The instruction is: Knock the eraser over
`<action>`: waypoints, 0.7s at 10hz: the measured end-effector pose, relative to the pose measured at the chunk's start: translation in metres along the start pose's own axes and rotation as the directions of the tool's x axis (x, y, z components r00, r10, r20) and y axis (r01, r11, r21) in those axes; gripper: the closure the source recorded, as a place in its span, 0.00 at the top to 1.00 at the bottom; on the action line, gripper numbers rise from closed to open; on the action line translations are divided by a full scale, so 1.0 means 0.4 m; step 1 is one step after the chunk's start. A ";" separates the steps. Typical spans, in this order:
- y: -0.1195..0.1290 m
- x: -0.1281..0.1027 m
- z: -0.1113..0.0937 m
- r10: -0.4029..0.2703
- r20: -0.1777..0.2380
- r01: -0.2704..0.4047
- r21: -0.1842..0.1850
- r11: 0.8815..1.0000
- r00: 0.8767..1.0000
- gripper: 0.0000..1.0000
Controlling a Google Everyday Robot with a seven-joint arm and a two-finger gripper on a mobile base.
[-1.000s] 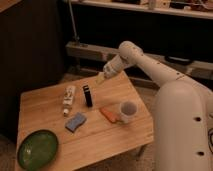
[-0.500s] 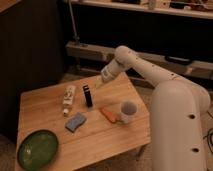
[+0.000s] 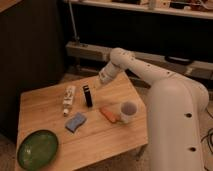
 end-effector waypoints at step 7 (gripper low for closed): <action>0.190 -0.026 0.120 -0.131 -0.087 0.129 -0.025 0.991 0.988 0.00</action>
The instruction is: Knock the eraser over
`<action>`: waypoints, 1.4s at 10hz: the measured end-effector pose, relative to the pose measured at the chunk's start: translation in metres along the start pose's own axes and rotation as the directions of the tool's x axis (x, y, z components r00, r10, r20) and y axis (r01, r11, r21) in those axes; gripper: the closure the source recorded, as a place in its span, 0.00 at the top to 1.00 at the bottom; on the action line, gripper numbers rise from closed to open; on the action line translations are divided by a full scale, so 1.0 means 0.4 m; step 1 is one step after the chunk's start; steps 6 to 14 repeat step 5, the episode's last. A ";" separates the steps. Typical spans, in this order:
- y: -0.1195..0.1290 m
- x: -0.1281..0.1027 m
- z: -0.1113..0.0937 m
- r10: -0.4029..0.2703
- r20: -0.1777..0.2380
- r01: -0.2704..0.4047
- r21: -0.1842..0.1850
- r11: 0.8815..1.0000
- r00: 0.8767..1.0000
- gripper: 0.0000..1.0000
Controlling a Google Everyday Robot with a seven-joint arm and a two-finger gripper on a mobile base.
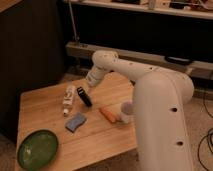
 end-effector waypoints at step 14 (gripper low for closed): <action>0.268 0.022 0.026 -0.162 0.008 0.161 -0.150 0.975 0.987 0.00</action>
